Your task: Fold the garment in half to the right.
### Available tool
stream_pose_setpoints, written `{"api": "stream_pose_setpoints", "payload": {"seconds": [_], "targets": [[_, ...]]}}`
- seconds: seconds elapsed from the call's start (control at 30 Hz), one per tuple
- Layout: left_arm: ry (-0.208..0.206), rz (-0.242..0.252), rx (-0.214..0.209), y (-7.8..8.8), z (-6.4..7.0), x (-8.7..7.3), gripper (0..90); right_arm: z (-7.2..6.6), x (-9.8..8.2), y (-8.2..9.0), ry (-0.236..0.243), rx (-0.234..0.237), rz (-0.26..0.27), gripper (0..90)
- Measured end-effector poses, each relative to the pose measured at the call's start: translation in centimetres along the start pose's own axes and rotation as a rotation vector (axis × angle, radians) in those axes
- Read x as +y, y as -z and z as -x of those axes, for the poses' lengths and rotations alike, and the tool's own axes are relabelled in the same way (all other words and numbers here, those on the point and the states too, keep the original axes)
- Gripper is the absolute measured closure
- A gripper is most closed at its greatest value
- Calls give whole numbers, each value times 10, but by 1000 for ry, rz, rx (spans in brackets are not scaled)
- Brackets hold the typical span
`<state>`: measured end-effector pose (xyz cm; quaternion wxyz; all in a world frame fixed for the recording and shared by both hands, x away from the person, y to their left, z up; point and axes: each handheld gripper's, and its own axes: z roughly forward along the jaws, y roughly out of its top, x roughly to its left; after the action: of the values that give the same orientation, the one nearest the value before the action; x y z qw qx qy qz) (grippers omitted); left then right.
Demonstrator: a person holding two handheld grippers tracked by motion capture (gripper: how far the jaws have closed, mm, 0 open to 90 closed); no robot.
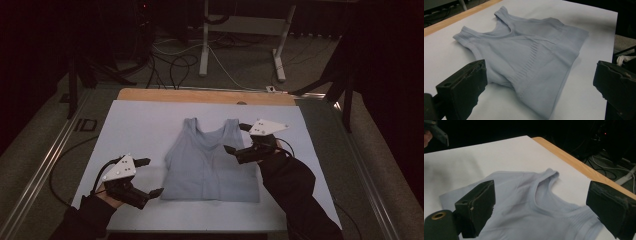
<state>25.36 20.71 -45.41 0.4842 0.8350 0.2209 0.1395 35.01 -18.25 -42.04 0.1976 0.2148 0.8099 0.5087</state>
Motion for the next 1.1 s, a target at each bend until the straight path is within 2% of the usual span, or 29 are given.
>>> {"api": "stream_pose_setpoints", "payload": {"seconds": [0.23,0.37,0.4,0.47,0.57,0.67,0.73,0.77,1.0,1.07,1.1], "targets": [[-10,-21,-1,-8,8,8,3,3,10,-17,11,14,5,89],[8,-28,21,-14,13,11,3,5,19,-32,12,27,-5,89],[7,-37,40,-18,15,10,3,5,20,-35,17,30,-7,89],[14,-43,41,-19,16,10,3,5,22,-38,16,35,-7,89],[26,-48,65,-23,19,10,3,5,25,-45,18,46,-5,89],[51,-55,110,-28,21,10,3,6,28,-57,18,56,-12,89],[51,-60,124,-29,22,10,3,6,28,-61,18,56,-12,89],[56,-61,136,-31,23,9,3,5,29,-69,13,65,-17,89],[71,-79,159,-40,26,2,3,4,31,-86,14,81,-34,89],[75,-95,183,-42,26,0,3,5,31,-92,13,89,-36,89],[92,-93,190,-43,25,-1,3,7,32,-98,10,90,-42,89]]}}
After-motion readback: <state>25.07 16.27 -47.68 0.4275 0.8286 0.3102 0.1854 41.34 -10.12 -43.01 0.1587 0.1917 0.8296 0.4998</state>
